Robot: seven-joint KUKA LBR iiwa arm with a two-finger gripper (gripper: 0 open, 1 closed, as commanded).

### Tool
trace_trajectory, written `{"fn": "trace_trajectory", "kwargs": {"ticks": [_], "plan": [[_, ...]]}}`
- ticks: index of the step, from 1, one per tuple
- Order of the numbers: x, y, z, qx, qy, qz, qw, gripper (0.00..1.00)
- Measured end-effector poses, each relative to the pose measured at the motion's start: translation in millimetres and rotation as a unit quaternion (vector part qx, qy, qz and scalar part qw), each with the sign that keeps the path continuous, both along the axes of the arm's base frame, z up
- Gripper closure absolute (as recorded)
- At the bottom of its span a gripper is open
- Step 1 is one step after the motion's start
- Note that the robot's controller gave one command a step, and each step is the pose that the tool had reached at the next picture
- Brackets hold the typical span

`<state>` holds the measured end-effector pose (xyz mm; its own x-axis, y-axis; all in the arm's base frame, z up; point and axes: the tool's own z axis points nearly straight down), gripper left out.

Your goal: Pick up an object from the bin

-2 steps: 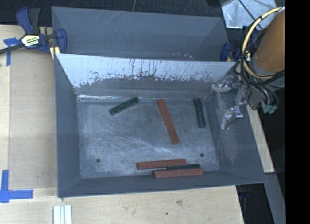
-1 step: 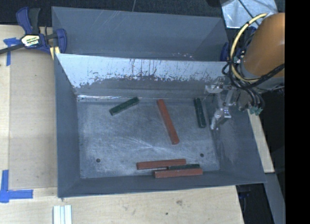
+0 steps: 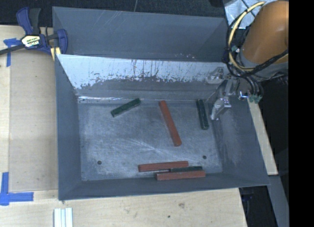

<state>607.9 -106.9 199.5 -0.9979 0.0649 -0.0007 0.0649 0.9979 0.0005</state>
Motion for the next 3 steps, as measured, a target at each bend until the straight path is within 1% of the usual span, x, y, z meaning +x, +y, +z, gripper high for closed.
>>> {"fn": "trace_trajectory", "kwargs": {"ticks": [1,2,3], "plan": [[-2.1,-9,-47,-0.001,-0.0050,-0.015,0.9999,0.00],[6.3,-23,-84,-0.001,-0.0012,0.035,0.9994,0.00],[13.3,-22,-126,-0.001,-0.0018,0.165,0.9864,0.00]]}}
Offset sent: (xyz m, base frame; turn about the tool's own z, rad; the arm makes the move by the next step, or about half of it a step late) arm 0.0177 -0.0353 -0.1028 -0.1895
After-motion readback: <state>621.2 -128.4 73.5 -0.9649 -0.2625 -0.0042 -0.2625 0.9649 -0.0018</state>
